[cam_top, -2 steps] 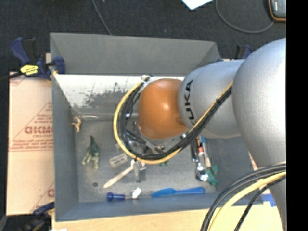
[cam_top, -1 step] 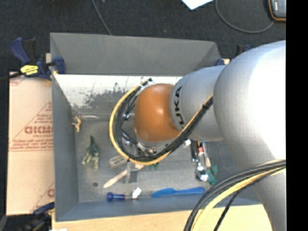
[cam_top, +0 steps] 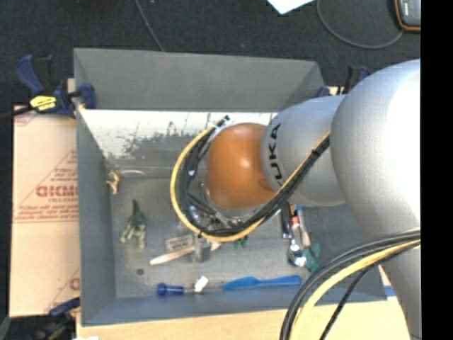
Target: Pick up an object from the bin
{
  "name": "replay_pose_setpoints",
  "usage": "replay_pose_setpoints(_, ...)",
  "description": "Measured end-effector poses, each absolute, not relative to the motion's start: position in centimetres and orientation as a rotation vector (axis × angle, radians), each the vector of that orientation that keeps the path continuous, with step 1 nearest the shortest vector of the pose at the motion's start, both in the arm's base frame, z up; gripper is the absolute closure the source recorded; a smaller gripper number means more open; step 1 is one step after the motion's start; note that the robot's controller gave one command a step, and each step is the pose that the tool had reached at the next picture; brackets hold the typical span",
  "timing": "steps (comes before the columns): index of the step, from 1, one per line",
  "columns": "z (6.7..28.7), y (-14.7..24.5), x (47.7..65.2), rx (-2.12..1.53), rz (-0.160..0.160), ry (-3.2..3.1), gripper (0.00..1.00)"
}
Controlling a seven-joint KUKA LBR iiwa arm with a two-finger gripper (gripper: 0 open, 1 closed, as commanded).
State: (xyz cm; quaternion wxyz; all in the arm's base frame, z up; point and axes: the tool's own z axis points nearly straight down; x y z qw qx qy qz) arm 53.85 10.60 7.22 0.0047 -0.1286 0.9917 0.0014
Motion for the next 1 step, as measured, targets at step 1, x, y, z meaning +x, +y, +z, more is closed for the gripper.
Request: replay_pose_setpoints(1, 7.22, 10.6, 53.85, -0.402, 0.005, 3.106, 1.0)
